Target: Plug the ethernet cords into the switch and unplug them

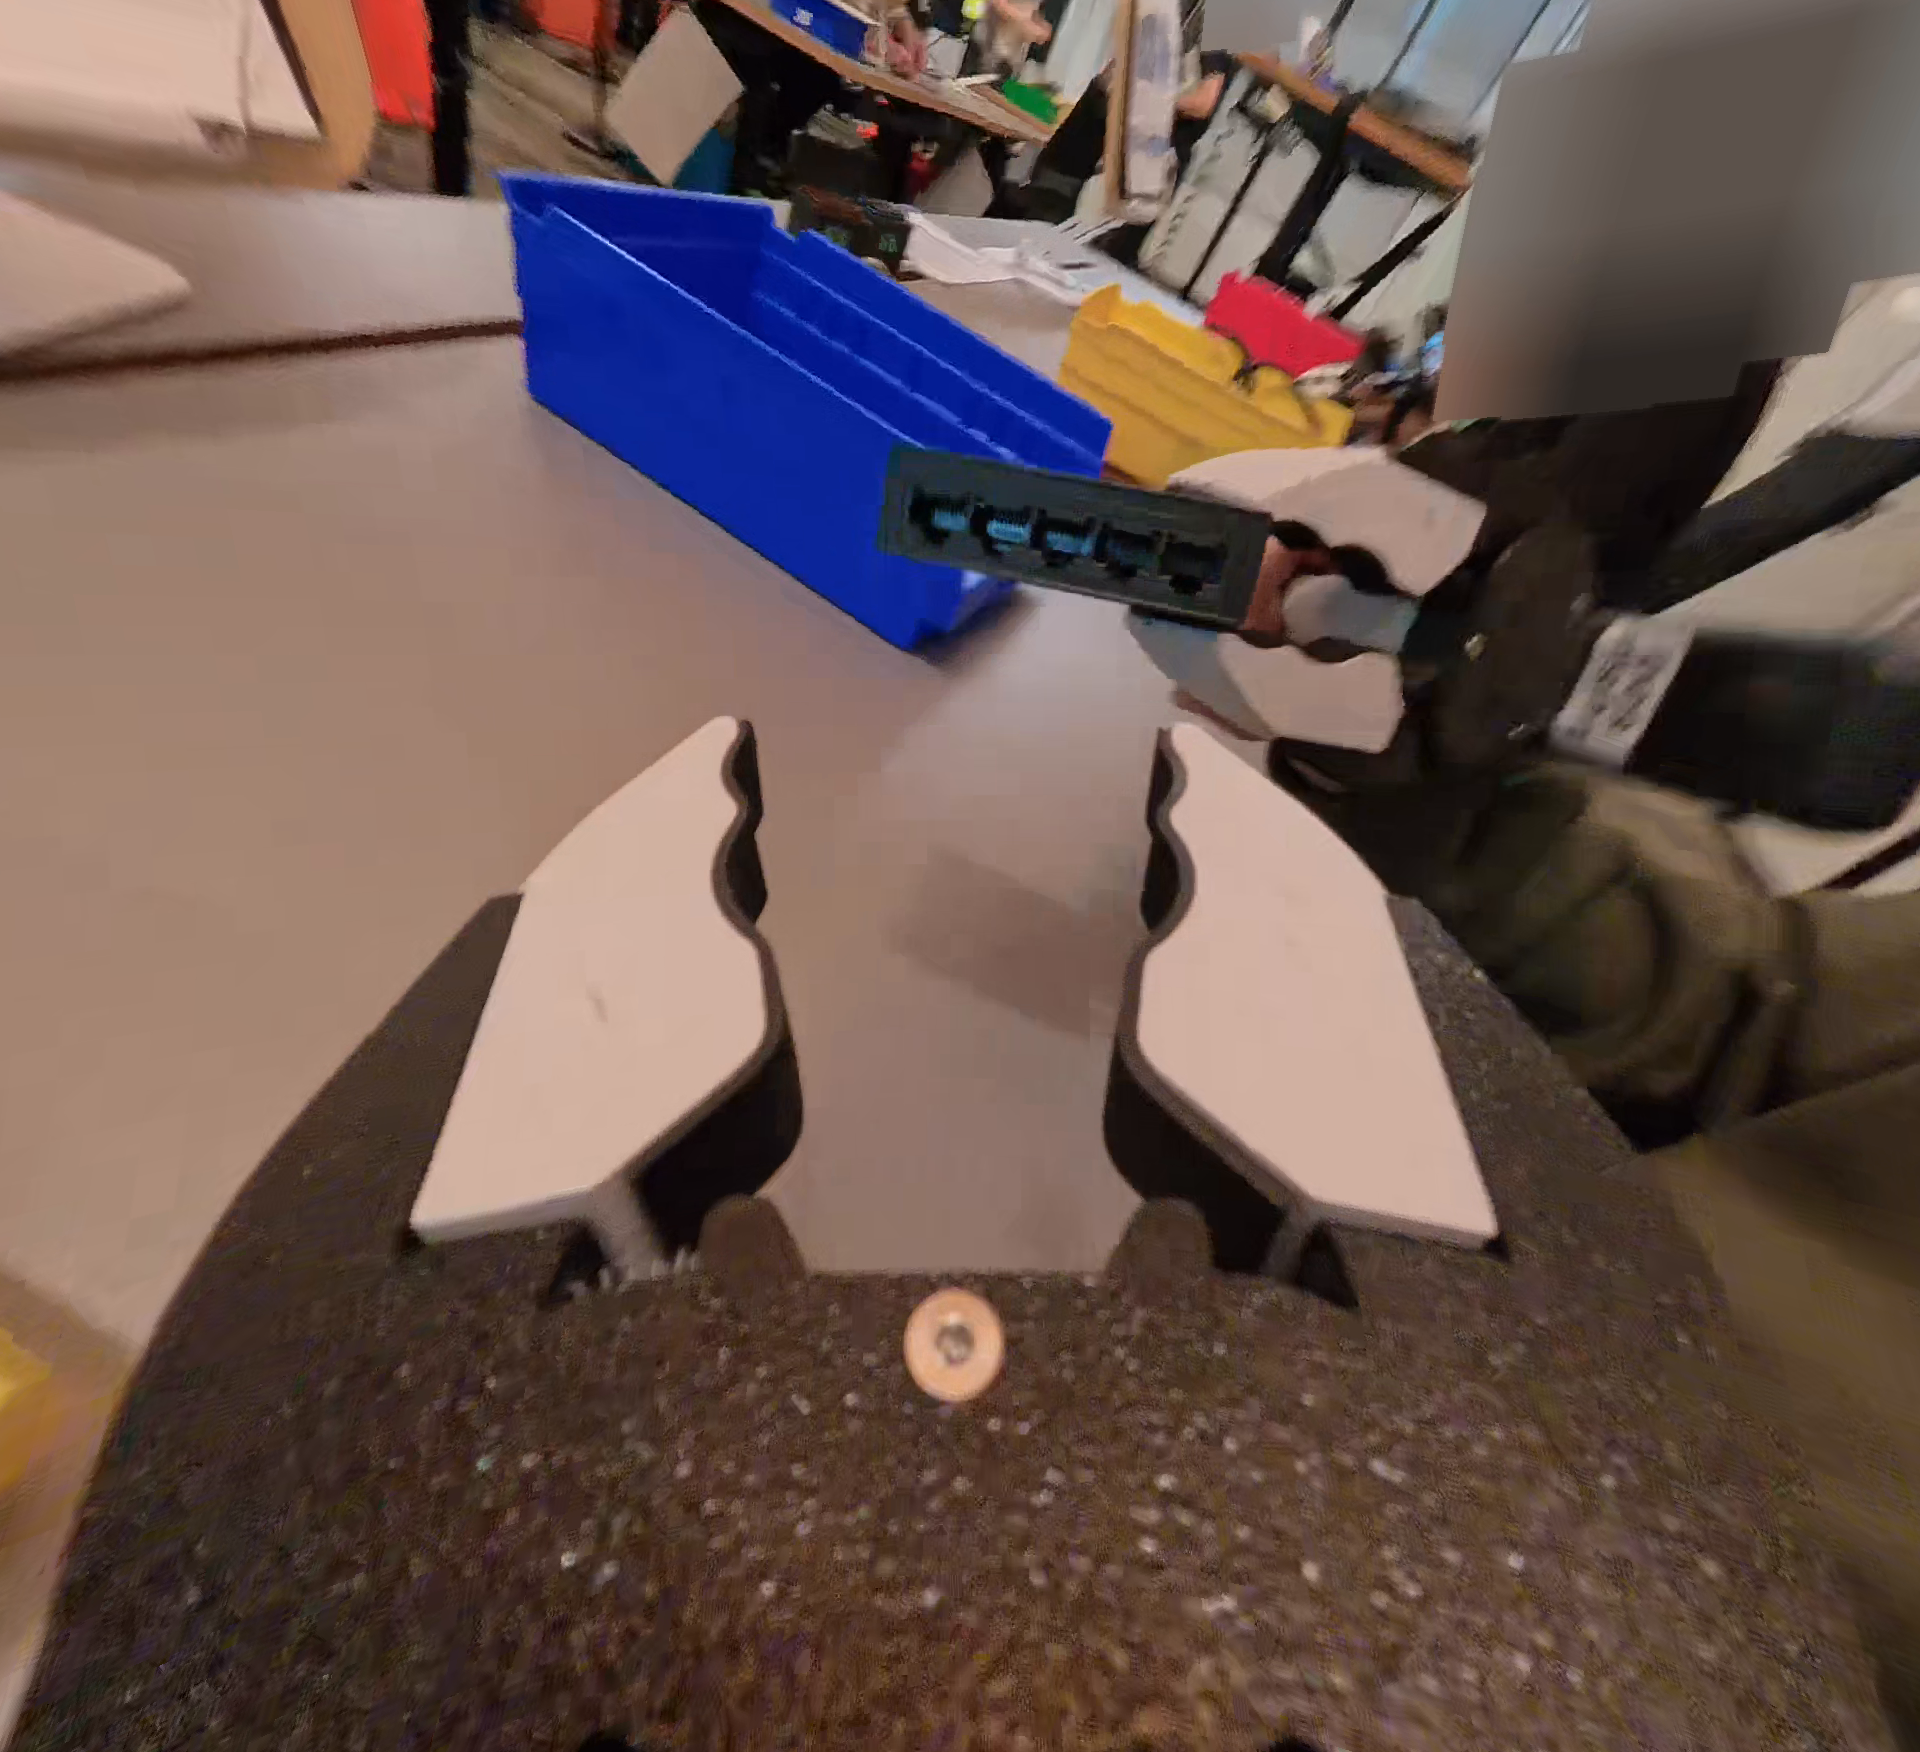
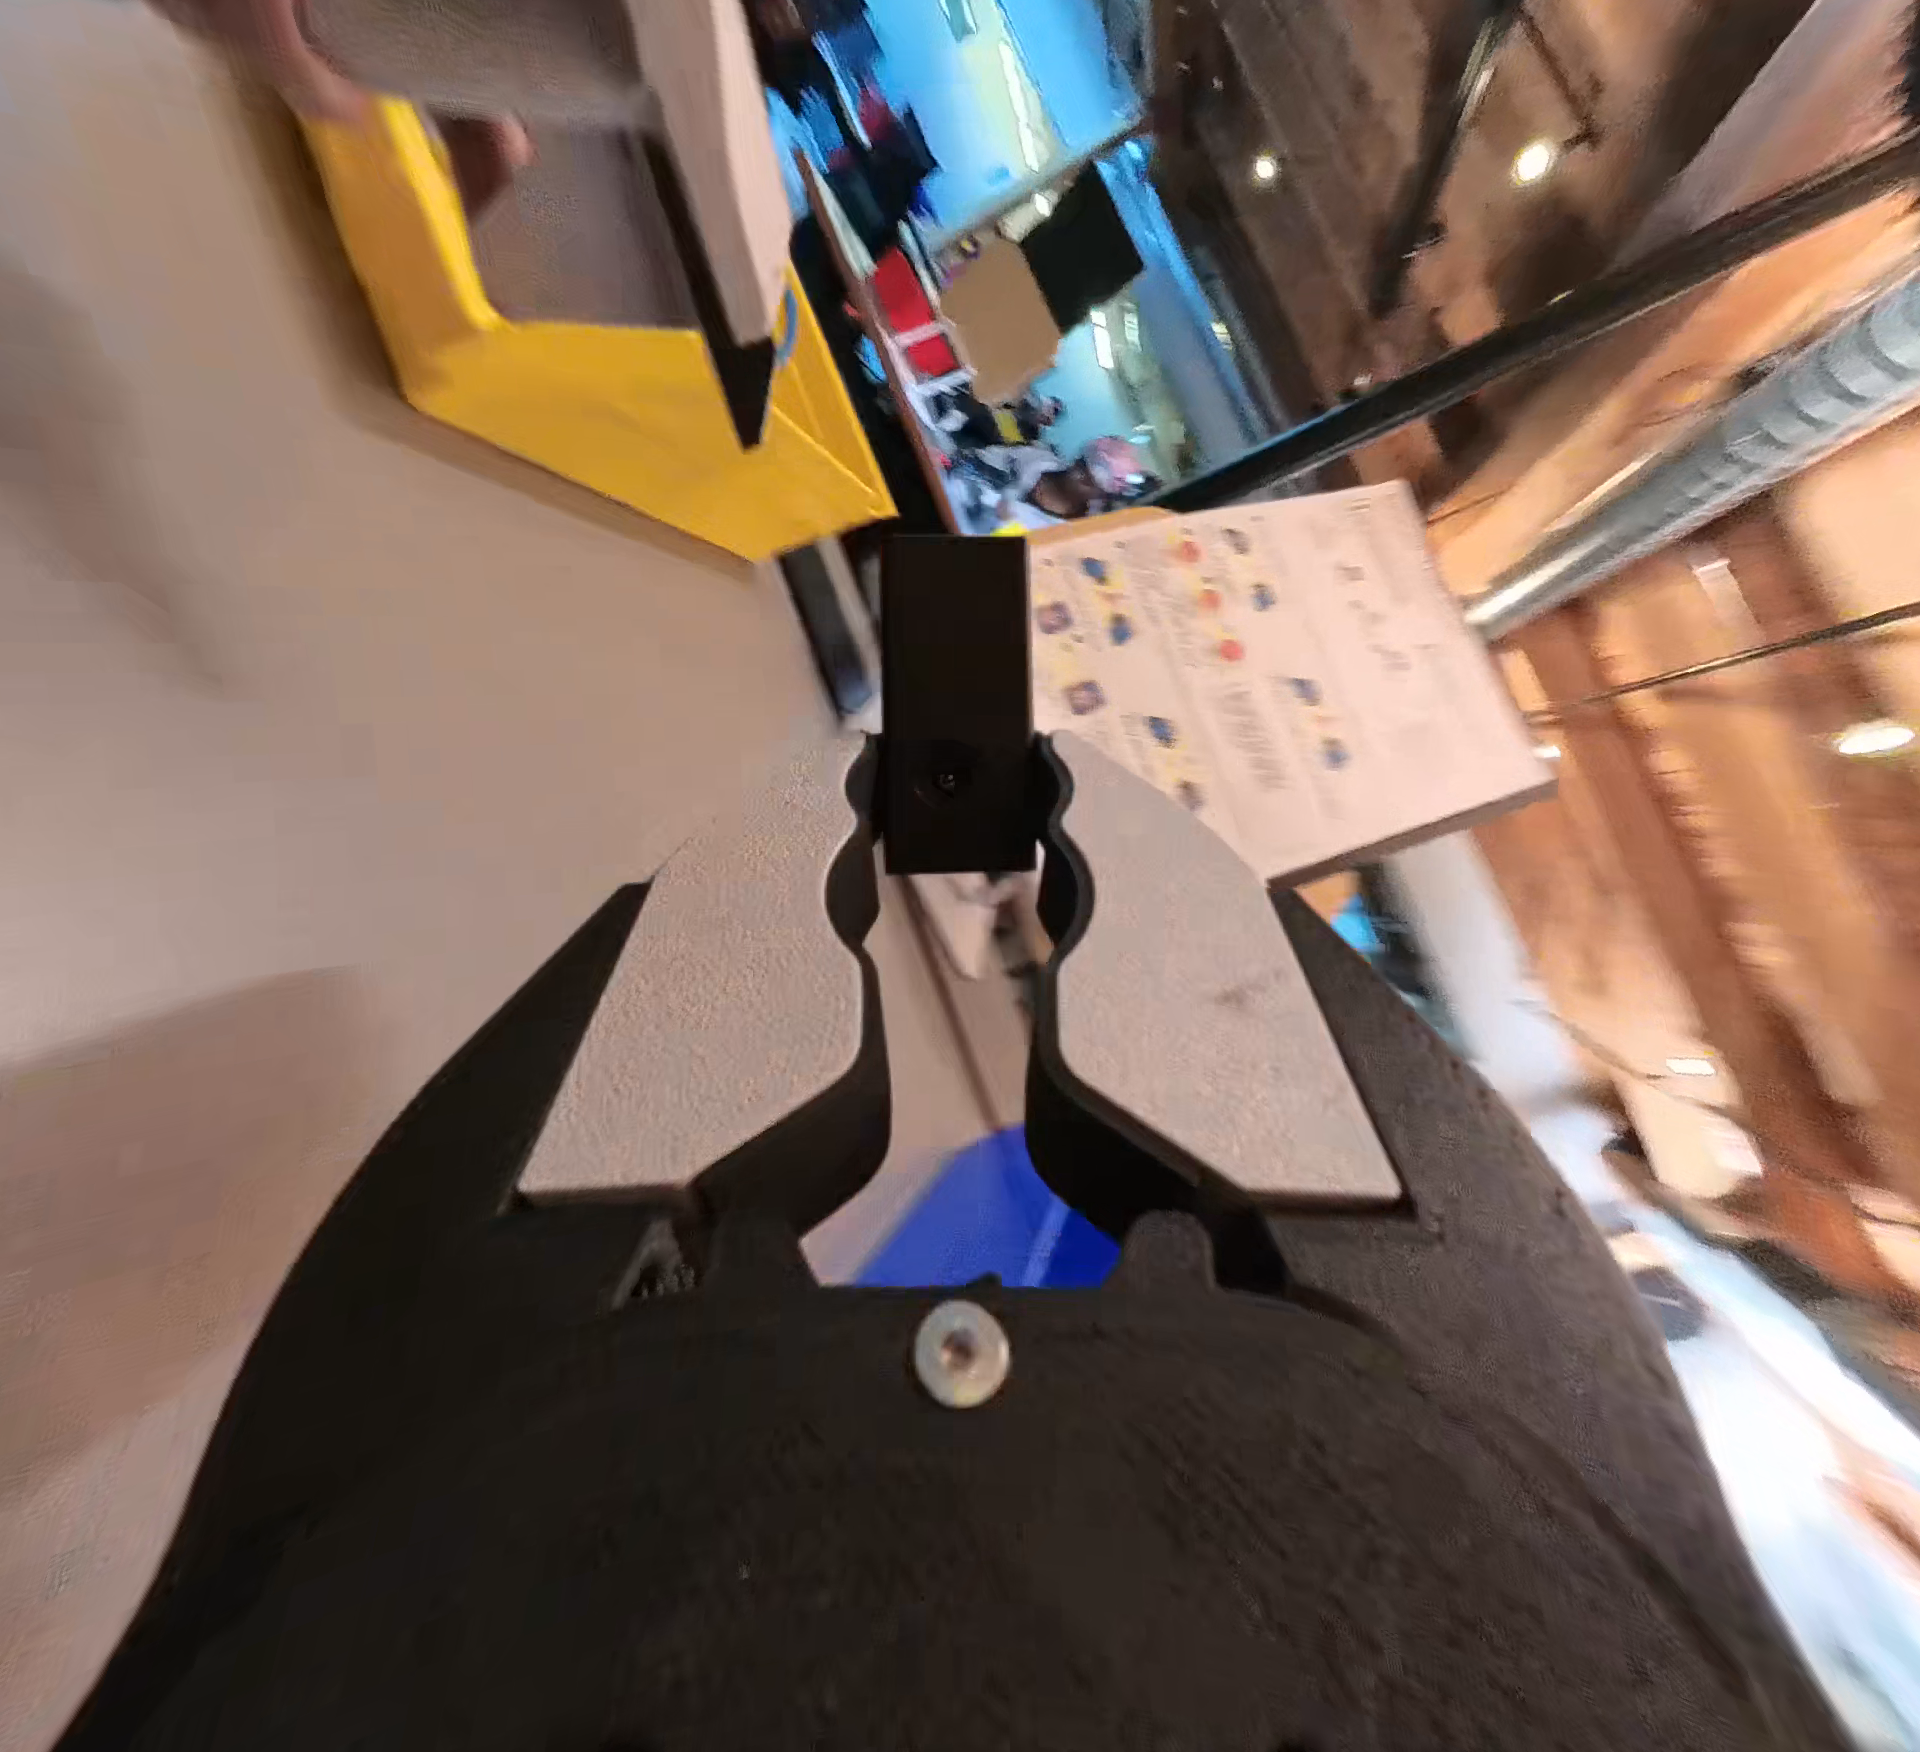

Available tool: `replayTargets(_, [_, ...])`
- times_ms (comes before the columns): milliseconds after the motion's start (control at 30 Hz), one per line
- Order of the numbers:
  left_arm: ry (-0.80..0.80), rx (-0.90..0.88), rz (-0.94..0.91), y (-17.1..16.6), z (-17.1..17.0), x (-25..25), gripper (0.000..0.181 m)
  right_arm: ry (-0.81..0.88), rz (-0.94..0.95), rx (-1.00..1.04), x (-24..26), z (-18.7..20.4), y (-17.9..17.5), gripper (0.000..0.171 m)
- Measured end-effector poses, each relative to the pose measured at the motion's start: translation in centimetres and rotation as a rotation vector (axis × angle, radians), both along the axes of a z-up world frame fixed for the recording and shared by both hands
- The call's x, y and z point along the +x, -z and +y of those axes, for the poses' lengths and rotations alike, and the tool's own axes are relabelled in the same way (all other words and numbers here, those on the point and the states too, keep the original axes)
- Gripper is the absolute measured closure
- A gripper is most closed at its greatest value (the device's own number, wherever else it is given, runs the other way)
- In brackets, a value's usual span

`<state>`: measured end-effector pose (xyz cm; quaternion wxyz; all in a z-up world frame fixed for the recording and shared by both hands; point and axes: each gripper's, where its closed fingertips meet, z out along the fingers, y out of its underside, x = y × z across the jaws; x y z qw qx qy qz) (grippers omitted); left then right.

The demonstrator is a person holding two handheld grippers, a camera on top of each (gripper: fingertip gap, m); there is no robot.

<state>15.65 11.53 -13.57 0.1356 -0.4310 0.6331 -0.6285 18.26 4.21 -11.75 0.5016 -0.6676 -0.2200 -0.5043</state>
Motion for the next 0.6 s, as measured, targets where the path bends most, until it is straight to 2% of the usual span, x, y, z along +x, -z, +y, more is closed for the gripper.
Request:
replayTargets(133, [0.107, -0.259, 0.097, -0.7, -0.9, -0.3, 0.11, 0.056, -0.22, -0.086, -1.0, 0.9, 0.7, 0.145])
replayTargets(333, [0.212, -0.312, 0.24, 0.5, -3.4, -1.1, 0.108, 0.081, -0.413, -0.12, -2.2, 2.0, 1.0, 0.144])
replayTargets(533, [0.302, -0.456, 0.351, 0.7, -5.4, -1.5, 0.136, 0.068, -0.491, -0.163, -2.7, 2.3, 1.8, 0.144])
replayTargets(600, [0.306, -0.47, 0.338, 0.5, -5.6, -1.4, 0.139, 0.067, -0.479, -0.15, -2.5, 2.1, 1.8, 0.144])
